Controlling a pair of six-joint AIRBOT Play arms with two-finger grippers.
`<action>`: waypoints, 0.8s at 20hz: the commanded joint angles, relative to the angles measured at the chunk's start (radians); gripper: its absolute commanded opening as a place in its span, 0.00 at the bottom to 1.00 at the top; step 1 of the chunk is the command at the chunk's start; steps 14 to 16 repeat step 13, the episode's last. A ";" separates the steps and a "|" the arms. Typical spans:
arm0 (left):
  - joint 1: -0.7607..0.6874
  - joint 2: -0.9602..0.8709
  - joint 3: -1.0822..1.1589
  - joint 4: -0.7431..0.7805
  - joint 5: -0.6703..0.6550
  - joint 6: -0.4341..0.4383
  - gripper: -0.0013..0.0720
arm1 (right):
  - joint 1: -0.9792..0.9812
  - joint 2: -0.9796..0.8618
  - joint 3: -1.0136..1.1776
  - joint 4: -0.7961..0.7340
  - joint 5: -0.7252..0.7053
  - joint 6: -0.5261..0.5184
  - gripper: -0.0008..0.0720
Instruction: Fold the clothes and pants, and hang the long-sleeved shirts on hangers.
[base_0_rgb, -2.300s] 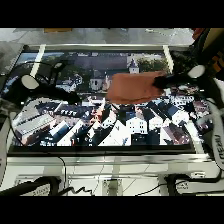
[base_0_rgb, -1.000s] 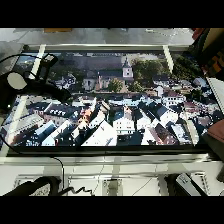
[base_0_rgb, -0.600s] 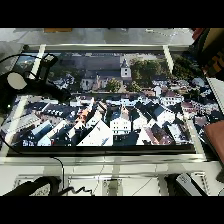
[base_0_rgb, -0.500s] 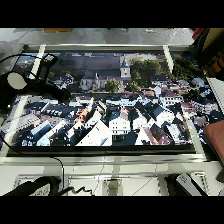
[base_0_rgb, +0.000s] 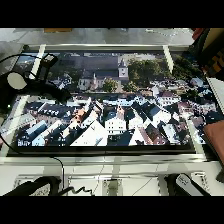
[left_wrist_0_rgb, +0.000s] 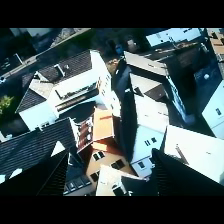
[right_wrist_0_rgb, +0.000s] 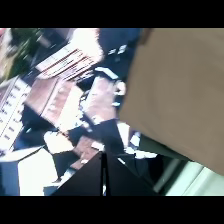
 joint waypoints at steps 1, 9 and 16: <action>0.001 0.001 0.001 0.000 0.000 0.000 0.79 | 0.204 -0.022 -0.010 0.042 -0.036 -0.099 0.03; 0.001 0.001 0.001 0.000 0.000 0.000 0.79 | 0.640 -0.022 -0.010 -0.027 -0.080 -0.125 0.04; 0.001 0.001 0.001 0.000 0.000 0.000 0.79 | 0.816 -0.022 -0.010 -0.026 -0.080 -0.166 0.04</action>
